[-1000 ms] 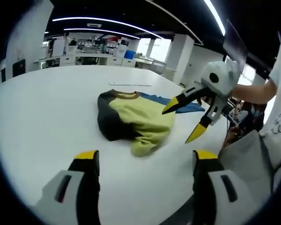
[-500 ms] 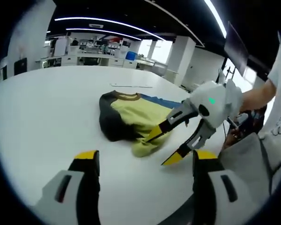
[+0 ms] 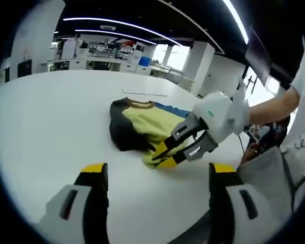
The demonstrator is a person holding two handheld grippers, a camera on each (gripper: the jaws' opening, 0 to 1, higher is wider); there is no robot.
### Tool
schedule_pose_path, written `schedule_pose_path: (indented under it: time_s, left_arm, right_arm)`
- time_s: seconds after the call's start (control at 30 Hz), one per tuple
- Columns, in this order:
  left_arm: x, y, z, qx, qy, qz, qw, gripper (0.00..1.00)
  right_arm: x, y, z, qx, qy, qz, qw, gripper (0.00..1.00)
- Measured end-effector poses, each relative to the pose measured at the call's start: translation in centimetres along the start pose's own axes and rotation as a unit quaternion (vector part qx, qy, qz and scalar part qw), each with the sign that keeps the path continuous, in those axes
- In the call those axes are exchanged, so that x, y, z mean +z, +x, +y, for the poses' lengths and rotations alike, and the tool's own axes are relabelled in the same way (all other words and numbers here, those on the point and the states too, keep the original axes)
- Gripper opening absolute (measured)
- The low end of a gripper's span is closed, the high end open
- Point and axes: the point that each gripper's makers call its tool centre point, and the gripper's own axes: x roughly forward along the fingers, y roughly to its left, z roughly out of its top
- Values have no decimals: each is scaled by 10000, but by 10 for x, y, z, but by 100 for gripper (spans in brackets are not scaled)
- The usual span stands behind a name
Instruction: Fold the garment on the visible template until the final outline fits inside the template.
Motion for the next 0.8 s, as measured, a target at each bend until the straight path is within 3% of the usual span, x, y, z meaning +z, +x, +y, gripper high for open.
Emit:
schedule_pose_path:
  time_s: [0.2,0.6,0.8]
  left_arm:
    - [0,1,1,9,-9,-12,10000,78]
    - [1,0,3,24,-35,-57,10000,78]
    - [1,0,3,38,-46,-60,10000,78]
  right_arm:
    - [3,-11,-1,17,286,-6,9996,0]
    - [5,-48,-4,48,795,-327,9963,0]
    - [11,-73,-21,-41,1412,-722,9873,0]
